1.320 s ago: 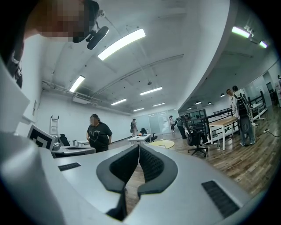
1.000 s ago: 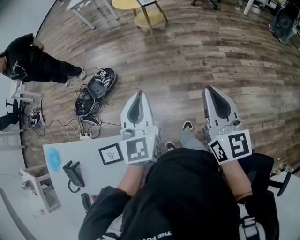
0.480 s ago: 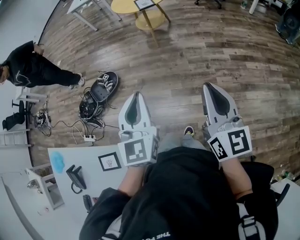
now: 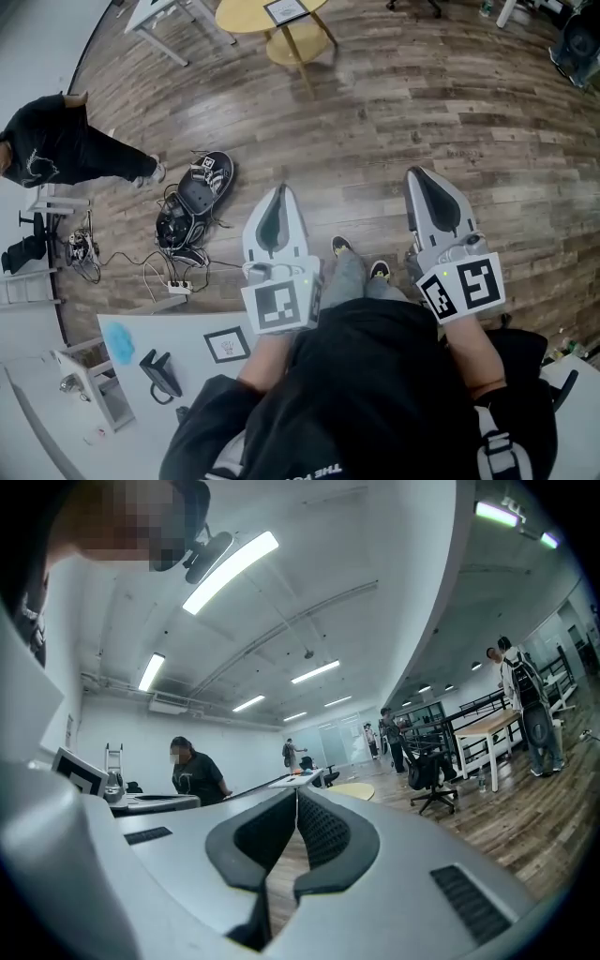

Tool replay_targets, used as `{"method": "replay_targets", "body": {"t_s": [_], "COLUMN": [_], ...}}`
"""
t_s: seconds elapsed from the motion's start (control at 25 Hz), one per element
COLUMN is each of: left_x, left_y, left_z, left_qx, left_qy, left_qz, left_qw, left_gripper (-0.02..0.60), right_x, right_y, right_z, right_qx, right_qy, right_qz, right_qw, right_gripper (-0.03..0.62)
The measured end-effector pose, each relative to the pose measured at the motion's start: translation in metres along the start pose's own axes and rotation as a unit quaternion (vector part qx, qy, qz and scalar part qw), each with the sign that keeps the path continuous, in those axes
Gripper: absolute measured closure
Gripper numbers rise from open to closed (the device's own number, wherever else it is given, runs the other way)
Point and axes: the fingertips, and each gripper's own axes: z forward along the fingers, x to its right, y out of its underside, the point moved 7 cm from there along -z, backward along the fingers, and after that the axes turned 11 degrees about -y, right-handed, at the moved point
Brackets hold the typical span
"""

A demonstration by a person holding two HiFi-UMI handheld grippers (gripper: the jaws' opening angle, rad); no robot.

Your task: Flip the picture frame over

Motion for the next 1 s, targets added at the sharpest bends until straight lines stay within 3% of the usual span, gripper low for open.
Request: {"method": "replay_targets", "body": {"t_s": [0.56,1.0], "left_x": [-0.079,-0.076], "left_y": [0.010,0.010], "left_z": [0.094,0.147], "left_qx": [-0.002,-0.016], "left_qy": [0.033,0.035], "left_qz": [-0.060,-0.056], "left_qw": [0.9977,0.9977], "left_gripper": [0.558,0.558], "right_x": [-0.017,0.022], "right_y": [0.006,0.002], "right_z": [0.149,0.187], "right_qx": [-0.033,-0.039], "right_qy": [-0.031,-0.028], "right_qz": [-0.030,-0.026], "right_qw": [0.999,0.999], "right_gripper": [0.574,0.574]}}
